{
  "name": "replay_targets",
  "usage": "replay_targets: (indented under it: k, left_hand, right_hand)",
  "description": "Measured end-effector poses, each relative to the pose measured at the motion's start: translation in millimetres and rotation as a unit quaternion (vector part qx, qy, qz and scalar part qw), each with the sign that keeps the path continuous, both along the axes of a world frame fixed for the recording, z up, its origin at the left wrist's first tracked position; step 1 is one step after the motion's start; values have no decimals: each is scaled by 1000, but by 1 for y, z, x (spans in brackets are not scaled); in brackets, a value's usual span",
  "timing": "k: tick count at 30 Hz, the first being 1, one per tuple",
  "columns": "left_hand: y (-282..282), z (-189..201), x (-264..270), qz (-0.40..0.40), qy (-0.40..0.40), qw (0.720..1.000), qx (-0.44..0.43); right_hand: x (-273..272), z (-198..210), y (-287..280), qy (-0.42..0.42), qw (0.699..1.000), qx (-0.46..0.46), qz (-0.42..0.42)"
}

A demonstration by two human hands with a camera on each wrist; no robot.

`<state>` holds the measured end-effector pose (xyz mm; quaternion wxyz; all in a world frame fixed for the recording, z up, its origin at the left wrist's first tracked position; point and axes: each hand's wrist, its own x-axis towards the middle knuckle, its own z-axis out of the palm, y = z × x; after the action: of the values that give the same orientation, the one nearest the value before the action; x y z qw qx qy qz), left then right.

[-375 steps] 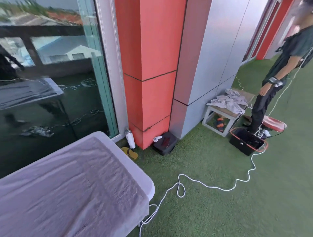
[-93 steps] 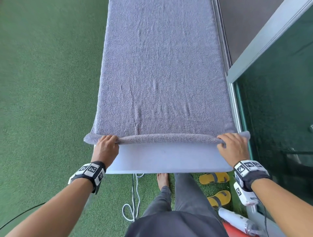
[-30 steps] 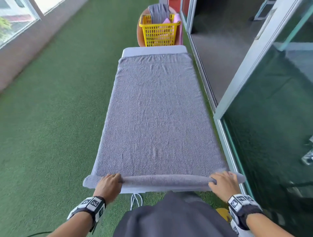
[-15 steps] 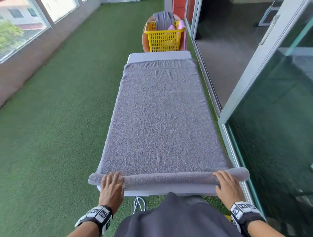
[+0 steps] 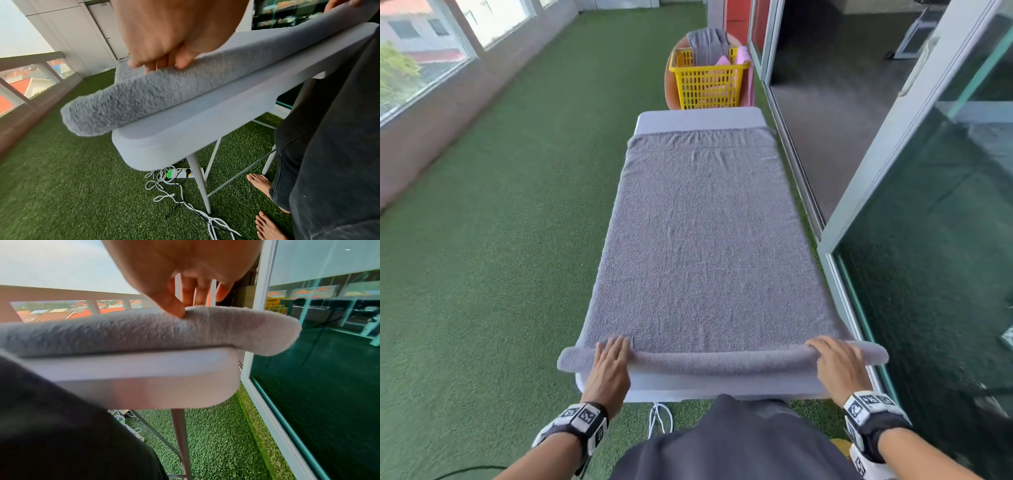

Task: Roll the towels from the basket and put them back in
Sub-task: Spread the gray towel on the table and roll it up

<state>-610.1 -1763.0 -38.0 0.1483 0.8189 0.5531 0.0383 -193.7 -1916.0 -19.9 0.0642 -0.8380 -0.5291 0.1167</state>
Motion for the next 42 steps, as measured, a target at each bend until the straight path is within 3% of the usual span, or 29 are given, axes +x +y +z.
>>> replay_targets:
  k: [3, 7, 11, 15, 20, 23, 26, 29, 34, 39, 42]
  left_hand:
    - [-15, -14, -7, -40, 13, 999, -13]
    - [-27, -5, -13, -41, -14, 998, -39]
    - [-7, 13, -4, -35, 5, 999, -18]
    - [1, 8, 3, -26, 29, 999, 19]
    - [-31, 0, -8, -45, 55, 997, -9]
    - [-30, 8, -10, -56, 46, 997, -15]
    - [-11, 14, -5, -29, 30, 999, 13]
    - [-2, 3, -1, -23, 77, 996, 28]
    - [-19, -6, -13, -46, 71, 996, -33]
    - [-6, 19, -4, -32, 35, 998, -30]
    - [8, 15, 0, -11, 37, 999, 13]
  right_hand:
    - [-8, -17, -21, -26, 998, 27, 42]
    - [-18, -24, -43, -2, 999, -33, 41]
    - [-9, -4, -13, -24, 998, -53, 21]
    - [-4, -4, 2, -23, 1000, 7, -10]
    - [-10, -33, -40, -24, 996, -57, 61]
    - [-9, -17, -33, -12, 996, -77, 50]
    - [-1, -2, -7, -46, 998, -42, 34]
    - [3, -3, 4, -57, 998, 1, 18]
    - [-6, -11, -23, 8, 997, -63, 54]
    - [-4, 13, -1, -25, 995, -90, 38]
    - [4, 10, 11, -19, 1000, -16, 12]
